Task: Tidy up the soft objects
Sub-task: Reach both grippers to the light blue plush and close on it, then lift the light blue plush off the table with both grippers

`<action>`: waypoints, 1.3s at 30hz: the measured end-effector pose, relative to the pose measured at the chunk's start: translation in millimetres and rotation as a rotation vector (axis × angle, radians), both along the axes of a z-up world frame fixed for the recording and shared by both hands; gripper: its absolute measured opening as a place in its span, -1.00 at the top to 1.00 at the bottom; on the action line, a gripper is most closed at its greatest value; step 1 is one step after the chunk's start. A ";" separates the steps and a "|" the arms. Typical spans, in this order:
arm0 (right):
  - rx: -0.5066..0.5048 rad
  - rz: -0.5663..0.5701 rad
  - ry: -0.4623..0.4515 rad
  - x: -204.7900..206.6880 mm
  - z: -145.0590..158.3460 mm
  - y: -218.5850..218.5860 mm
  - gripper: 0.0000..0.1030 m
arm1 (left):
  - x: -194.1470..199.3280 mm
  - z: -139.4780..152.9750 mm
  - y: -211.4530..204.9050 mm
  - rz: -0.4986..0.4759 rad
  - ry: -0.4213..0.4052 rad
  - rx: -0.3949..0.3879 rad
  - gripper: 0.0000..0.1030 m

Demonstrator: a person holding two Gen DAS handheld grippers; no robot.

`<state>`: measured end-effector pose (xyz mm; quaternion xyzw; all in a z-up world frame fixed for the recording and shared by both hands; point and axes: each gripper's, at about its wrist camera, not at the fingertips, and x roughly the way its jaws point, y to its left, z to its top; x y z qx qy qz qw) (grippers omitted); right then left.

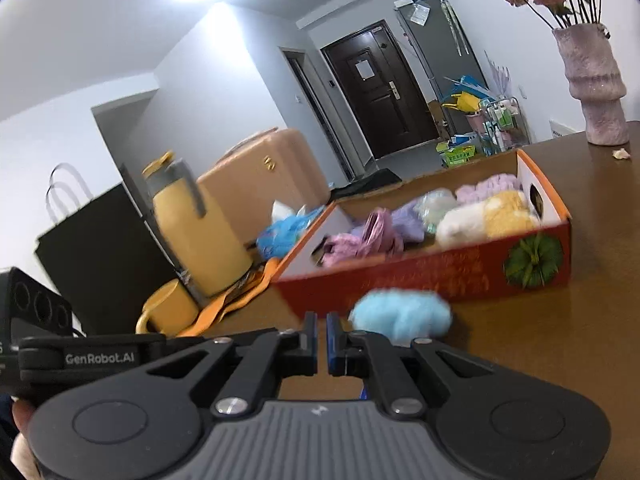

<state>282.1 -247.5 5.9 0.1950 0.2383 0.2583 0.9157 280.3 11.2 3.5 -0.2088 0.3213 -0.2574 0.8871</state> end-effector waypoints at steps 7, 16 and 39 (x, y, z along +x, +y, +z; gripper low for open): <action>0.020 -0.097 0.070 -28.7 -24.2 -19.1 0.53 | -22.9 -16.2 26.0 0.094 0.036 0.024 0.47; 0.227 -0.072 0.248 75.3 -44.4 -67.6 -0.14 | 87.0 -13.9 -0.6 0.117 0.134 -0.036 -0.32; 0.095 -0.031 0.116 -10.3 -9.0 -10.3 0.68 | -3.2 -21.4 33.7 0.072 0.075 -0.067 0.42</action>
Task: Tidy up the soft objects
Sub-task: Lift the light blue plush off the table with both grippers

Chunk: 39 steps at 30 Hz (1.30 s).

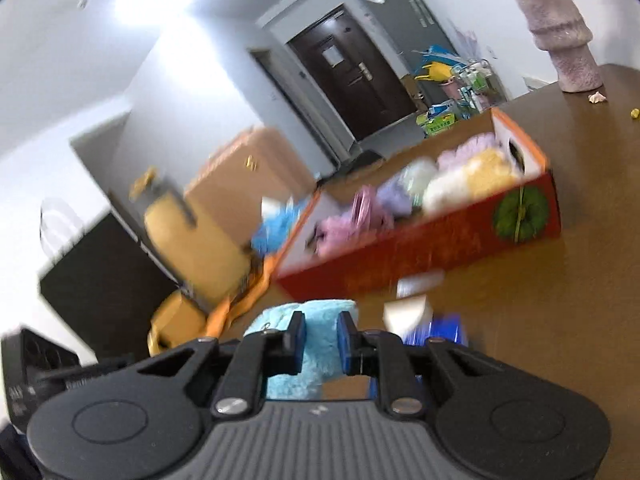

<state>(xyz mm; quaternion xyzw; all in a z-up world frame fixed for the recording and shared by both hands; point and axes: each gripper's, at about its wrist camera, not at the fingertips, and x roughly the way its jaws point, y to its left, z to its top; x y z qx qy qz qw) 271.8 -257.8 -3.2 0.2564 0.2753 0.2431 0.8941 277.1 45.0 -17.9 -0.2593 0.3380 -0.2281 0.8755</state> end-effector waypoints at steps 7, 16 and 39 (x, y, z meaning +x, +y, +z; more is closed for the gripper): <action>-0.168 0.044 -0.026 -54.9 -28.5 52.6 0.61 | -42.0 -24.5 21.3 0.152 -0.023 0.117 -0.02; -0.130 0.022 -0.011 -48.7 -32.1 37.3 0.10 | -51.3 -32.2 12.6 0.071 0.009 0.103 -0.07; -0.050 0.001 0.057 -12.9 -33.0 42.4 0.28 | -15.2 -14.5 -7.3 0.026 -0.066 0.090 0.34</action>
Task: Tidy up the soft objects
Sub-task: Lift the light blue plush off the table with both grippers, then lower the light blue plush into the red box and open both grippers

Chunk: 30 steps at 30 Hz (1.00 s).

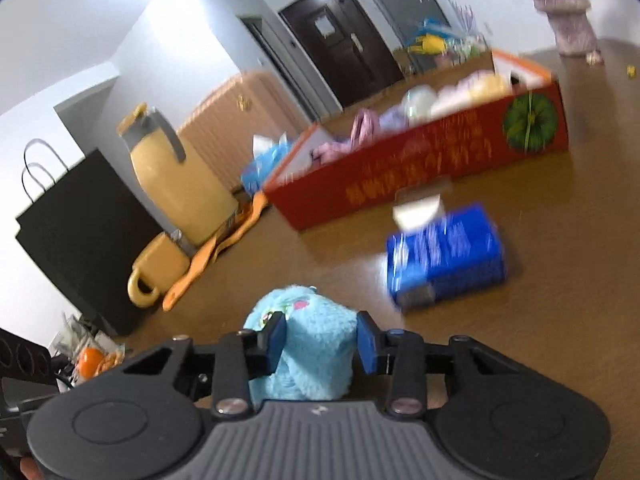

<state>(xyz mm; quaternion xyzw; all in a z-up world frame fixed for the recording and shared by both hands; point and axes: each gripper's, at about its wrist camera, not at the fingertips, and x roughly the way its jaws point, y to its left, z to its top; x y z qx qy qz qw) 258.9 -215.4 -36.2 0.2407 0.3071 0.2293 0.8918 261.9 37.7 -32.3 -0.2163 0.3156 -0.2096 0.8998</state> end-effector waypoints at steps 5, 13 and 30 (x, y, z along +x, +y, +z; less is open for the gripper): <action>-0.023 -0.045 -0.125 49.8 51.9 -23.8 0.28 | 79.8 44.7 -19.1 -0.046 -0.081 -0.035 0.35; -0.166 -0.075 -0.048 212.7 73.9 -37.9 0.31 | 232.0 33.6 -56.1 0.004 0.069 0.031 0.40; -0.518 -0.025 -0.015 266.9 34.3 9.6 0.71 | 219.6 41.6 -58.4 -0.001 0.005 0.265 0.57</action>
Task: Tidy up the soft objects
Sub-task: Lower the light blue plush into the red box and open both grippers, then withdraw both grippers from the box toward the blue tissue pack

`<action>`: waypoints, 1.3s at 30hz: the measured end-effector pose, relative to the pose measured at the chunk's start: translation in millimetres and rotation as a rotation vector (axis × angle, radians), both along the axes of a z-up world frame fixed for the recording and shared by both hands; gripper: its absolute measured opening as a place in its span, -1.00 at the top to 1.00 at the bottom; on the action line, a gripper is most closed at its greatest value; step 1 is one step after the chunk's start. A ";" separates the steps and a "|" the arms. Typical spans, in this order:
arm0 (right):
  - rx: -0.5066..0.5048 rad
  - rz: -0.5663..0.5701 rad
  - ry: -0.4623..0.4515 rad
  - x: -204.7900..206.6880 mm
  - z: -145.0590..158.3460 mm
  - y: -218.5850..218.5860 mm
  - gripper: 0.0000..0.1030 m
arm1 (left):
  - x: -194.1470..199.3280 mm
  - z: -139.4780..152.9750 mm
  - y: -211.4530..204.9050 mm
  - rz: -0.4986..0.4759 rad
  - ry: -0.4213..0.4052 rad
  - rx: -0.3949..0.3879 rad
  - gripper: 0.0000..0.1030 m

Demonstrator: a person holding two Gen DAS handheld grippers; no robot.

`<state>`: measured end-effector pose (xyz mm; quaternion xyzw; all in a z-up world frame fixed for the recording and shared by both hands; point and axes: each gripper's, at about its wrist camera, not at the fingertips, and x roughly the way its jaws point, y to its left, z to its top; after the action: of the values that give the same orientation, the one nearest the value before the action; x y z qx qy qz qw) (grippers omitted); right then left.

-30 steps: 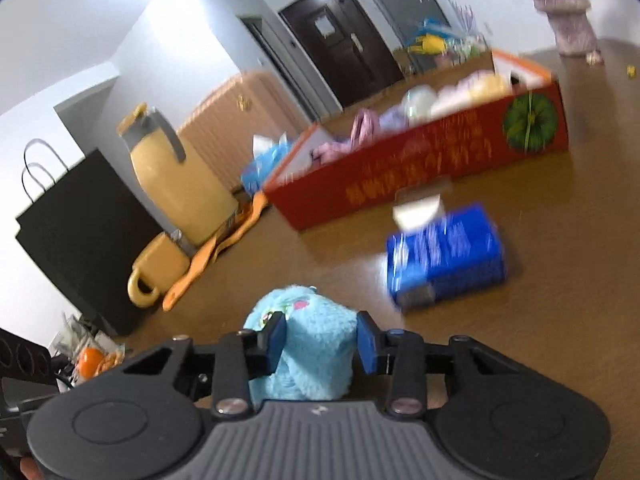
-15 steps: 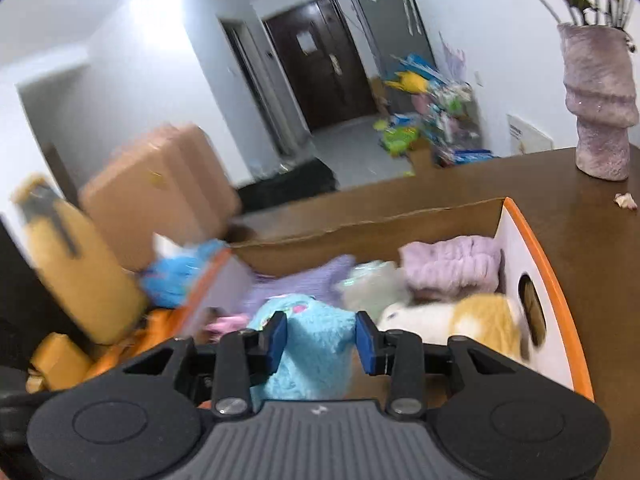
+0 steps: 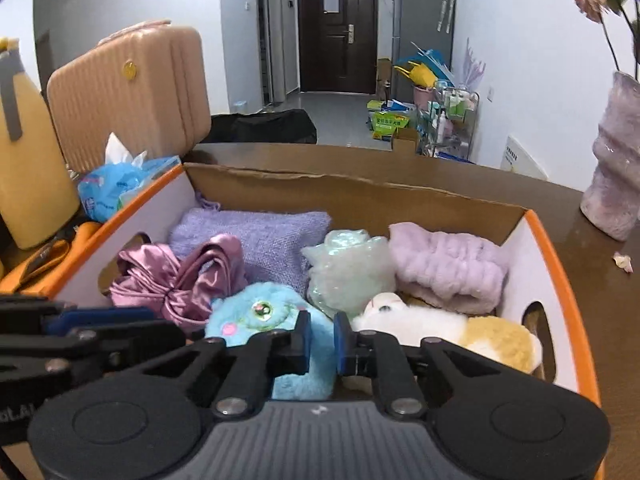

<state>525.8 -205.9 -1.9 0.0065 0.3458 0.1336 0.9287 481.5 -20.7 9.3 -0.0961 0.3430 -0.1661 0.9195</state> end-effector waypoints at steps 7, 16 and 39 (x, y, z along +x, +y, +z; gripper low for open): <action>0.096 -0.002 -0.136 -67.3 72.4 -47.1 0.31 | -52.8 49.0 15.9 0.027 -0.111 0.099 0.32; 0.098 -0.040 -0.268 -188.8 108.6 -107.6 -0.01 | -167.1 81.9 28.8 0.126 -0.305 0.227 -0.49; 0.209 -0.059 -0.255 -424.6 5.2 -86.2 -0.22 | -361.1 20.1 12.1 0.068 -0.300 0.166 -0.83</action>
<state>101.2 -292.1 3.3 0.0965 0.2092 0.1411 0.9628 120.4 -8.6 29.3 -0.0054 0.2109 -0.1188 0.9702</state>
